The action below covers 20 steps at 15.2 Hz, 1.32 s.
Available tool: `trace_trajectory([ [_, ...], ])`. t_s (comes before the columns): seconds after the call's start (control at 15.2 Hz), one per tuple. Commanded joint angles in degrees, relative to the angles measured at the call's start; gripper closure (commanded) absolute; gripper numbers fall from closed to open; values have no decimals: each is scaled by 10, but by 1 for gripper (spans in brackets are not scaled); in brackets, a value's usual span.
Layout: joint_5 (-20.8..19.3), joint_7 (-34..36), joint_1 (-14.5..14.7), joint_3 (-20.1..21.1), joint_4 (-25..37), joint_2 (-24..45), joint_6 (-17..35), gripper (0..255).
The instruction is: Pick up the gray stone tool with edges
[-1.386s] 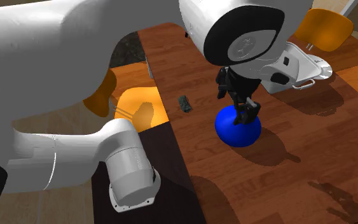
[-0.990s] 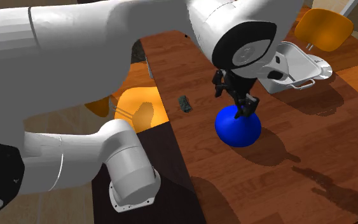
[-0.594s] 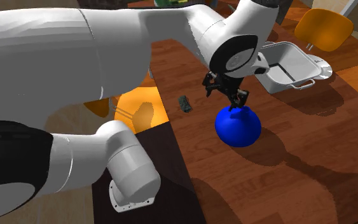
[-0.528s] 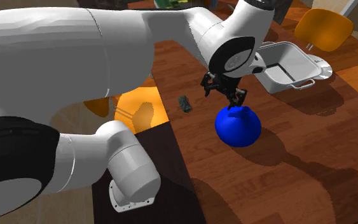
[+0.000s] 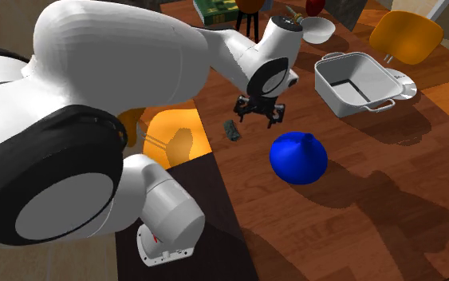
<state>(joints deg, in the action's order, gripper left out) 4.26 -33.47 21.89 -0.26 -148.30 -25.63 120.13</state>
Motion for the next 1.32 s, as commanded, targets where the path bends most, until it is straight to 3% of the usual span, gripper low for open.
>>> trace_trajectory([
  [0.0, 7, -42, 23, 4, -9, 21, 29, 0],
  [0.46, 38, -179, 105, 28, -51, 81, 127, 0],
  [1.12, 47, -191, 109, 29, -71, 136, 202, 0],
  [1.19, 47, -191, 109, 29, -71, 136, 201, 255],
  [1.25, 47, -191, 109, 29, -71, 136, 201, 255],
])
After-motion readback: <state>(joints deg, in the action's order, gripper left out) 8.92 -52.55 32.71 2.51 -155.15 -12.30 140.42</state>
